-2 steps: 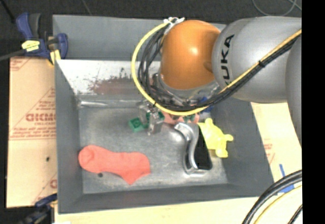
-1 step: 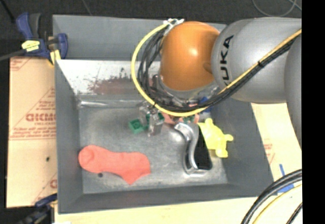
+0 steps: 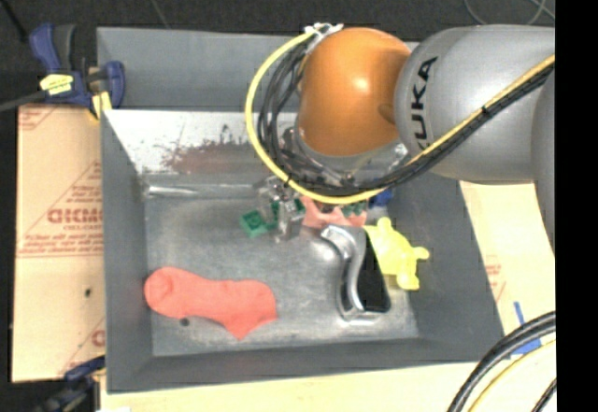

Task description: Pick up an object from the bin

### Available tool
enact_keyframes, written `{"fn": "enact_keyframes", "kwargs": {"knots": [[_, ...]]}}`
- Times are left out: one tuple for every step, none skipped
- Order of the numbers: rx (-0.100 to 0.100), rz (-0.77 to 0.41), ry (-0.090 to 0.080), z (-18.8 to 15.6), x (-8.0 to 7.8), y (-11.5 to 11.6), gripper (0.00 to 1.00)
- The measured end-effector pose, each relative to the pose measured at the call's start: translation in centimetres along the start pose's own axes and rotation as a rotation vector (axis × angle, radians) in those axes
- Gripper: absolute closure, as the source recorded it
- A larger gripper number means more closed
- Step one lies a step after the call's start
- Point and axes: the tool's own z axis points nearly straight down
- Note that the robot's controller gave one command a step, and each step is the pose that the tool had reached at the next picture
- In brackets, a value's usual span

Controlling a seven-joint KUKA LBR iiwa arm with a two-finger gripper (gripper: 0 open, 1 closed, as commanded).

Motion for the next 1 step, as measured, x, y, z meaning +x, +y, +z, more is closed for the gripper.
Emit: {"fn": "enact_keyframes", "kwargs": {"knots": [[0.0,-0.011,0.0,-1.73,-0.86,0.33,1.0]]}}
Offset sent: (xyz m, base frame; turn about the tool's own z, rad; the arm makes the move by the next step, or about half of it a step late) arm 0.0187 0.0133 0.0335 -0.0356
